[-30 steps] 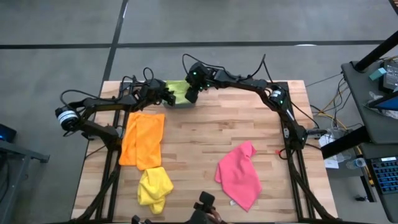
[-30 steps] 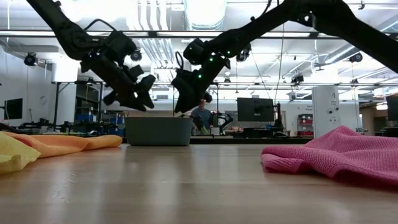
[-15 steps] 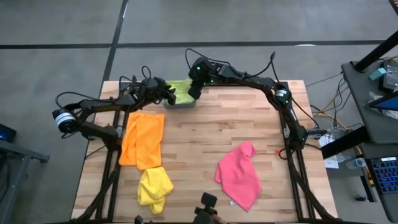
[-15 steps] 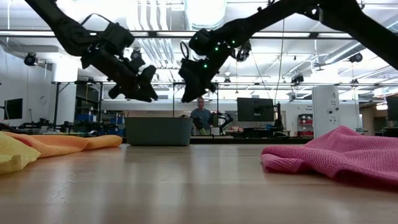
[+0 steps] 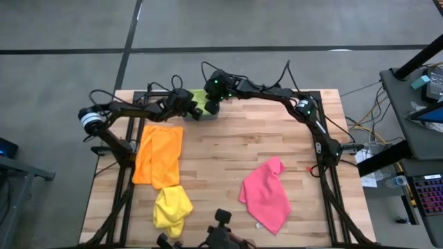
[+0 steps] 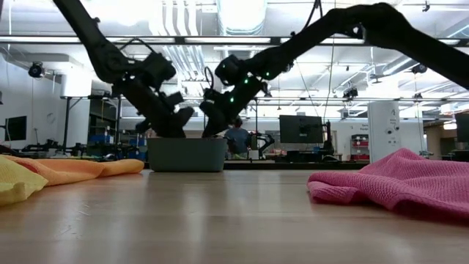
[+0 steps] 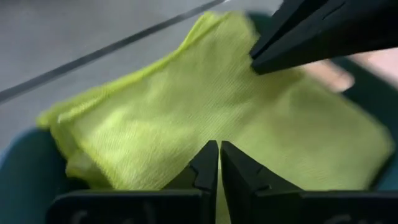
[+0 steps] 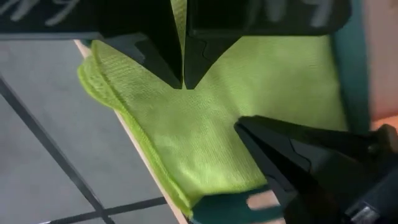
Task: Fold microfiber towels
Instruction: Put the green towel into the bin, then fold the orange towel
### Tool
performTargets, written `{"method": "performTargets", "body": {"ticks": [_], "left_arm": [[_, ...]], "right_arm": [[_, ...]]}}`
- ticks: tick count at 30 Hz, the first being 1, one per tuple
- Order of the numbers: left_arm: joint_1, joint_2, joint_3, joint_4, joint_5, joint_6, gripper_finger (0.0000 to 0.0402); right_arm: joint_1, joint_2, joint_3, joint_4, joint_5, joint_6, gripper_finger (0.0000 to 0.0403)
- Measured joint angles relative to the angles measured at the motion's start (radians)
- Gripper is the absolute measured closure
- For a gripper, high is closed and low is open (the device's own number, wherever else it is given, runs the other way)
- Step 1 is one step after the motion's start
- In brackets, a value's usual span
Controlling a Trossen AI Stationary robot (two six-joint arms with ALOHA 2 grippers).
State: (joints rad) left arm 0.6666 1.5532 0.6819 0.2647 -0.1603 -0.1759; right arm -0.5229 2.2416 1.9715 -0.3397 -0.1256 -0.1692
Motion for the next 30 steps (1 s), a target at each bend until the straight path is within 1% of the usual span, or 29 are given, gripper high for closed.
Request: {"method": "performTargets", "body": {"ticks": [5, 10, 16, 23, 26, 30], "left_arm": [[0.001, 0.038, 0.000, -0.030, -0.038, -0.025, 0.0396], [0.001, 0.037, 0.000, -0.045, -0.044, -0.028, 0.0396], [0.001, 0.002, 0.000, -0.045, -0.045, -0.027, 0.0396], [0.001, -0.090, 0.000, -0.045, -0.048, -0.019, 0.0396], [-0.005, -0.163, 0.000, -0.052, -0.045, -0.019, 0.0396], [-0.044, -0.270, -0.001, -0.085, 0.002, -0.017, 0.0396]], "right_arm": [[-0.002, 0.012, 0.000, -0.008, 0.095, -0.008, 0.0394], [-0.005, 0.012, -0.001, -0.050, 0.104, -0.013, 0.0394], [-0.006, 0.009, -0.001, -0.063, 0.104, -0.014, 0.0394], [-0.003, -0.063, -0.001, -0.109, 0.103, -0.026, 0.0394], [0.003, -0.098, -0.001, -0.174, 0.103, -0.033, 0.0394], [0.024, -0.151, -0.016, -0.265, 0.101, -0.047, 0.0394]]}}
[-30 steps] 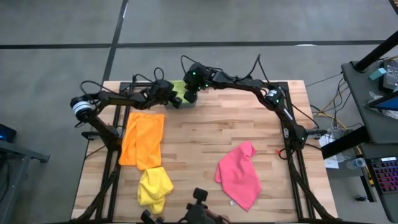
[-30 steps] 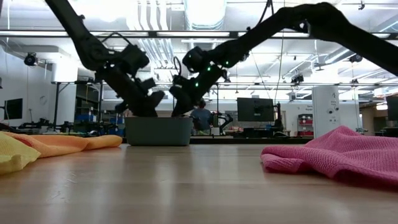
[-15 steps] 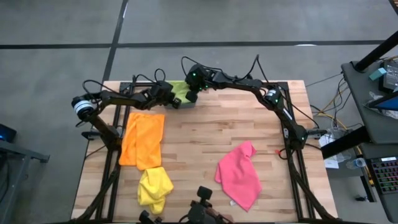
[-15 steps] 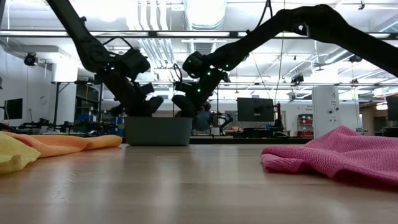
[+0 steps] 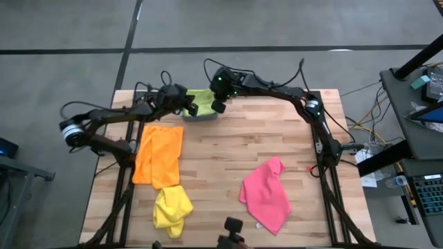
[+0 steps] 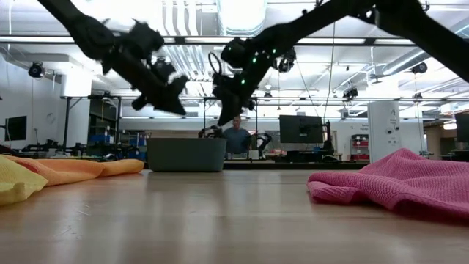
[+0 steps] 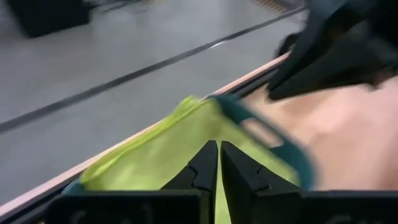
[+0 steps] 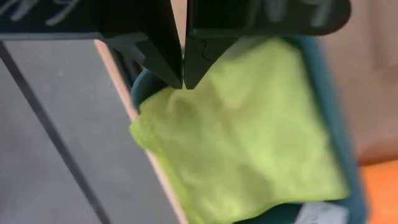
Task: Fold microfiber towels
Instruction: Fold the orange towel
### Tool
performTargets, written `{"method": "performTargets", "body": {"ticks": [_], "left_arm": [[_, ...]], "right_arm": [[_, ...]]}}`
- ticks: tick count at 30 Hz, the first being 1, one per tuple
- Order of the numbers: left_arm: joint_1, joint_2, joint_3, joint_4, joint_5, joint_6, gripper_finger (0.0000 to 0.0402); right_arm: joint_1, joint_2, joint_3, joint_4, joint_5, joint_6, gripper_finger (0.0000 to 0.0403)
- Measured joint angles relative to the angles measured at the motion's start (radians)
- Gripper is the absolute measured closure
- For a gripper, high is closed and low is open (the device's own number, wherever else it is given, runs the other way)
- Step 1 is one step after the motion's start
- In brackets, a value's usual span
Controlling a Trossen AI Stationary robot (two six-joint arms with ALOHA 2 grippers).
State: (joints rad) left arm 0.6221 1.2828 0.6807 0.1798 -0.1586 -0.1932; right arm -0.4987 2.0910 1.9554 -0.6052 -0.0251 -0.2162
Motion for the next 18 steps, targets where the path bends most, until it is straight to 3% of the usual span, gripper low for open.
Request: {"method": "performTargets", "body": {"ticks": [4, 9, 18], "left_arm": [[-0.090, -0.091, -0.008, -0.010, 0.018, 0.000, 0.0396], [-0.239, -0.176, -0.026, -0.047, 0.020, -0.012, 0.0396], [-0.451, -0.218, -0.030, -0.343, 0.021, -0.251, 0.0396]], "right_arm": [[0.040, -0.071, -0.092, -0.021, -0.001, -0.004, 0.0394], [0.105, -0.210, -0.300, 0.022, -0.003, 0.028, 0.0394], [0.233, -0.486, -0.715, 0.267, -0.001, 0.162, 0.0394]]}}
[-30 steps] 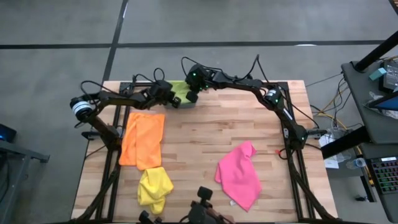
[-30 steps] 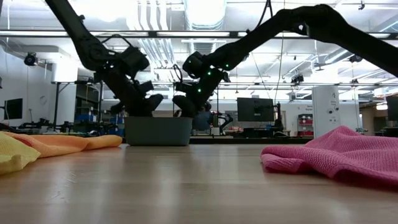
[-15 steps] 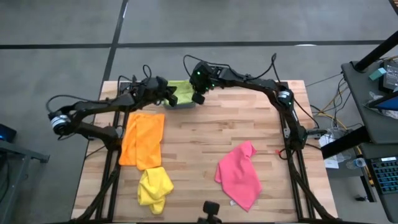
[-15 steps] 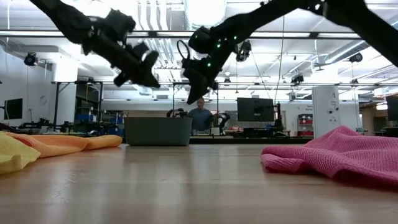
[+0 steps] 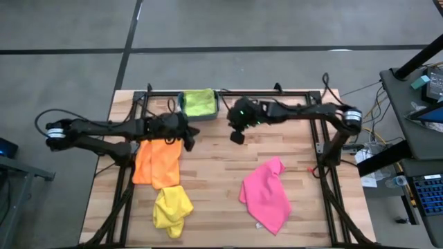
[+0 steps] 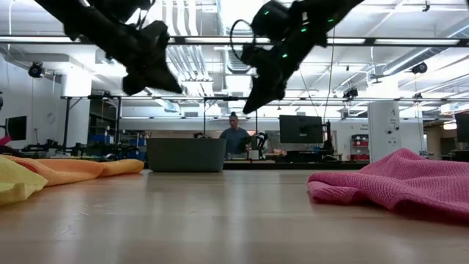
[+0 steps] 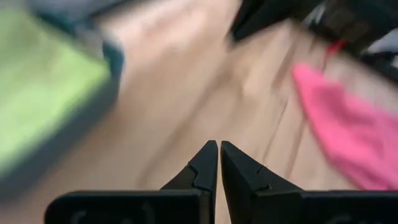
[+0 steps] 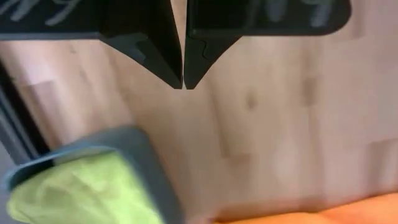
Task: Fold microfiber towels
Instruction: Fold the orange towel
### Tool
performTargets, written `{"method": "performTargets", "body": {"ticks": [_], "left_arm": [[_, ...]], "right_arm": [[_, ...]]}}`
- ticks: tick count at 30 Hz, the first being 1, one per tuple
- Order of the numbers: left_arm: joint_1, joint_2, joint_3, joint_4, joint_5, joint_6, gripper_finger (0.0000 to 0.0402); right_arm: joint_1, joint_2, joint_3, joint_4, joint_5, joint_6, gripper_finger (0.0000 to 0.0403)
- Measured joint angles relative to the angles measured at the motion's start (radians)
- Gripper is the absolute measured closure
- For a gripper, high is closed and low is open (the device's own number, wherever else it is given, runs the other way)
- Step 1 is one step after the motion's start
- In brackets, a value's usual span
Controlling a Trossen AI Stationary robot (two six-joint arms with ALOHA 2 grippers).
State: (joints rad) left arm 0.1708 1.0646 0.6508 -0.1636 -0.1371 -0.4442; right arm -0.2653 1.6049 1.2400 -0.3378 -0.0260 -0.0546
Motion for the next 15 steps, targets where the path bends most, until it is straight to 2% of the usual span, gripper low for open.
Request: {"method": "performTargets", "body": {"ticks": [8, 15], "left_arm": [[-0.092, 0.055, 0.084, -0.523, -0.021, -0.303, 0.0396], [-0.153, 0.204, 0.188, -0.784, -0.031, -0.405, 0.0396]], "right_arm": [[0.093, -0.131, -0.213, 0.210, 0.001, 0.088, 0.0394], [0.124, -0.157, -0.273, 0.273, 0.002, 0.138, 0.0394]]}}
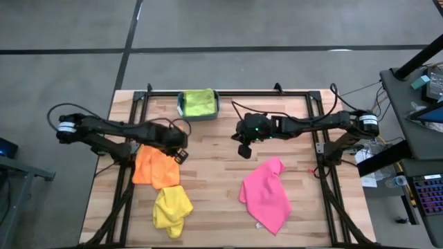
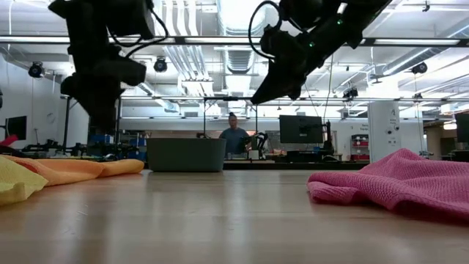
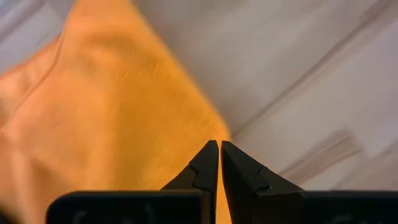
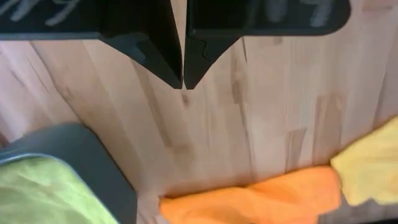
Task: Fold microfiber towels
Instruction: Fold the orange towel
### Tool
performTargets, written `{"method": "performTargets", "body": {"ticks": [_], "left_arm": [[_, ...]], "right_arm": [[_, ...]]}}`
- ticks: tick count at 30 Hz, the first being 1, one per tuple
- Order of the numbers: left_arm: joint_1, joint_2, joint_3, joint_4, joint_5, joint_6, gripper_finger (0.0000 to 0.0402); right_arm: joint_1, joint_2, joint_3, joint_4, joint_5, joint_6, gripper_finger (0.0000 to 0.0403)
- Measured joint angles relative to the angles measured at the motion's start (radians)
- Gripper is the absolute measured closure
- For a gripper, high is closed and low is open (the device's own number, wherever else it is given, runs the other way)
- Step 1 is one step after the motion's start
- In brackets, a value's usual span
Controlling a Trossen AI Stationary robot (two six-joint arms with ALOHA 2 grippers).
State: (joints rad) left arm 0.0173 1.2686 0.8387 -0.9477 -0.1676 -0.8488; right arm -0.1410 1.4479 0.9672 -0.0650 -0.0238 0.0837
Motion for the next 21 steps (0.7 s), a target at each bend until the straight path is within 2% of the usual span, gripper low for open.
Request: {"method": "performTargets", "body": {"ticks": [4, 9, 15, 21], "left_arm": [[-0.029, 0.100, 0.045, -0.098, -0.010, -0.010, 0.0396], [-0.049, 0.159, 0.048, -0.087, -0.005, -0.006, 0.0383], [-0.070, 0.183, 0.036, -0.059, 0.035, 0.005, 0.0320], [-0.087, 0.215, 0.016, 0.088, 0.116, 0.073, 0.0263]], "right_arm": [[0.007, 0.005, -0.010, 0.006, 0.001, 0.013, 0.0394], [0.006, 0.007, -0.036, 0.043, 0.001, 0.014, 0.0394], [0.006, 0.009, -0.039, 0.042, 0.000, 0.022, 0.0394], [0.006, 0.009, -0.039, 0.045, 0.000, 0.022, 0.0394]]}}
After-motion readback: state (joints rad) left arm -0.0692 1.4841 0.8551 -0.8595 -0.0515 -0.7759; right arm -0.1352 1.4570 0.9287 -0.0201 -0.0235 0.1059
